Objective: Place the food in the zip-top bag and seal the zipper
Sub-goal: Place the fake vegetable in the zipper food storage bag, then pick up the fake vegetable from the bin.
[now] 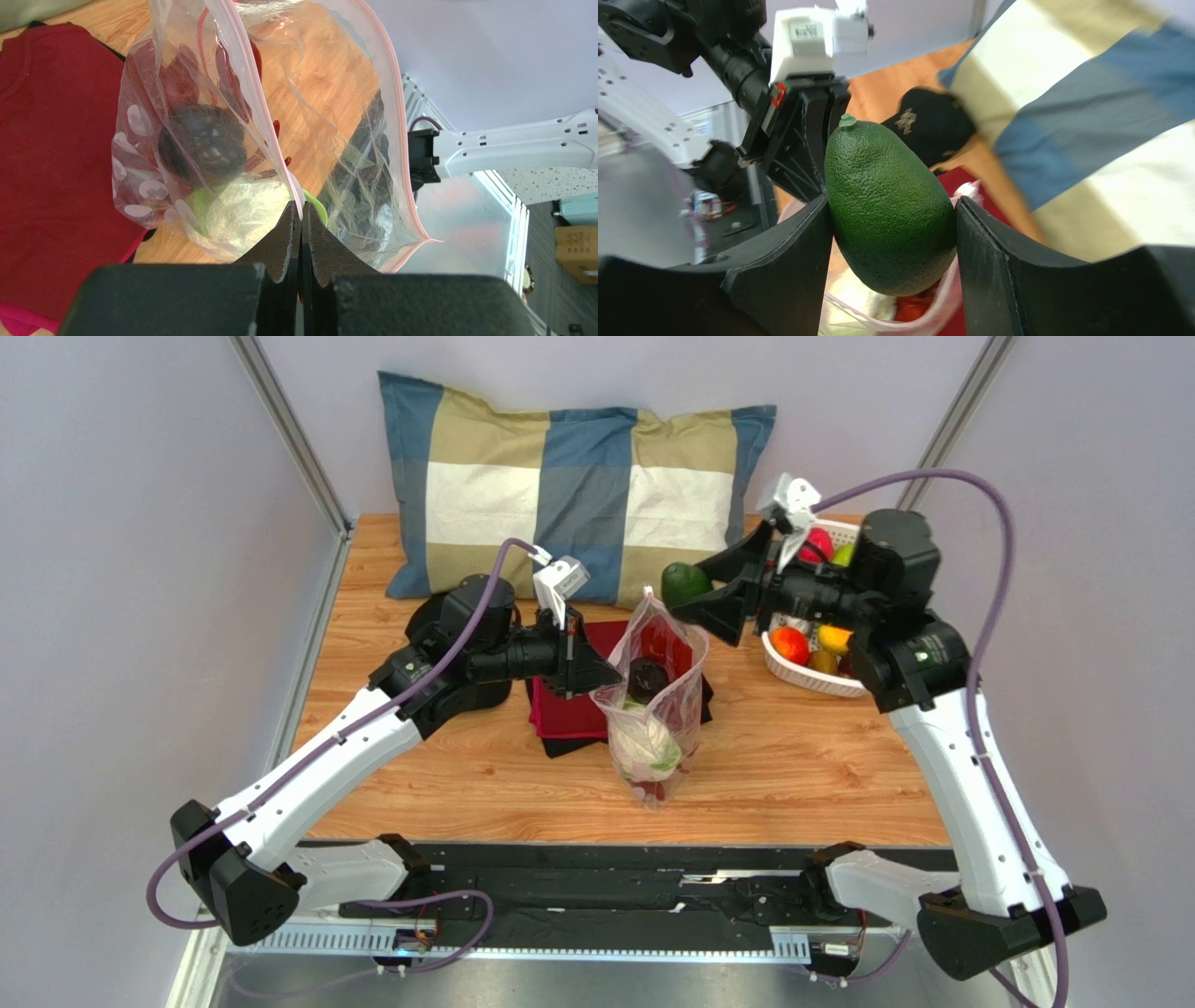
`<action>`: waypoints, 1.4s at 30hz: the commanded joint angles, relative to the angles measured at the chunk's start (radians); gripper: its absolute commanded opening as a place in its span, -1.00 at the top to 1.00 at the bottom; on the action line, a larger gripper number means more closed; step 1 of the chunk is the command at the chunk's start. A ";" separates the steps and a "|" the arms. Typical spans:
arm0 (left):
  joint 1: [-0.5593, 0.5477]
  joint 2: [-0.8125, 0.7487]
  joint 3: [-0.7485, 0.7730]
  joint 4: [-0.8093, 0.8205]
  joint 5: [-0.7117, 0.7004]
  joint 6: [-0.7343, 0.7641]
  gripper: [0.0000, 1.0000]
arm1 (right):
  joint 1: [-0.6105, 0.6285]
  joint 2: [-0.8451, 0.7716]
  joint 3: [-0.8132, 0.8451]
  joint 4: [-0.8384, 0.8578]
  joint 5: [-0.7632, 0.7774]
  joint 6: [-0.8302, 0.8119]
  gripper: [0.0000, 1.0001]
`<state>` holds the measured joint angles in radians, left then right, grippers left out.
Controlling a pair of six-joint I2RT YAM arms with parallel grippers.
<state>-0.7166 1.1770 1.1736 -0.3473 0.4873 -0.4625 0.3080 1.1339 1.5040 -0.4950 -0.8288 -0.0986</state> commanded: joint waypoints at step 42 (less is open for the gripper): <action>0.005 0.001 0.035 0.013 0.014 -0.005 1.00 | -0.532 0.671 -0.001 -0.252 0.405 0.048 -0.76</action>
<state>-0.7162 1.1831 1.1774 -0.3477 0.4919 -0.4679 -0.2260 1.7576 1.4590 -0.7841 -0.4644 -0.0780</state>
